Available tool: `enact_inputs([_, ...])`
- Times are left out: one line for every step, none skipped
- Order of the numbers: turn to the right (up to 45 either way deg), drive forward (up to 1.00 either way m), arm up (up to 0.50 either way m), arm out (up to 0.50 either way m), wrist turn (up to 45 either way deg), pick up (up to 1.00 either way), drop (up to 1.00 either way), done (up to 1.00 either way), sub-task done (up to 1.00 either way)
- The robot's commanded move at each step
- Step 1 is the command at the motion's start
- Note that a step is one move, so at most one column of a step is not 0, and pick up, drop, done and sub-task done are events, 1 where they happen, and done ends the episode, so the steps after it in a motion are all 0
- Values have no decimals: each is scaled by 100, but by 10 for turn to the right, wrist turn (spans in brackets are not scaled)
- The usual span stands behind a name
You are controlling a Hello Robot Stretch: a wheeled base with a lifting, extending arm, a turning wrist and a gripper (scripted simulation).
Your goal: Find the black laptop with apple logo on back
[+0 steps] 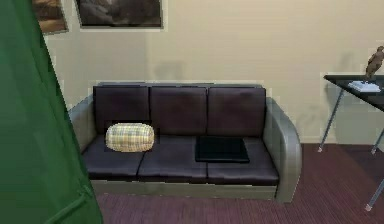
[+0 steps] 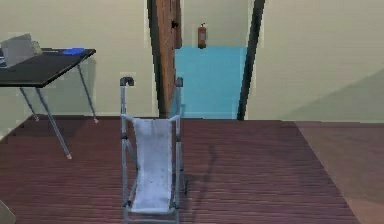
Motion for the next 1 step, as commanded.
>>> enact_inputs([0, 40, 0, 0, 0, 0, 0, 0, 0])
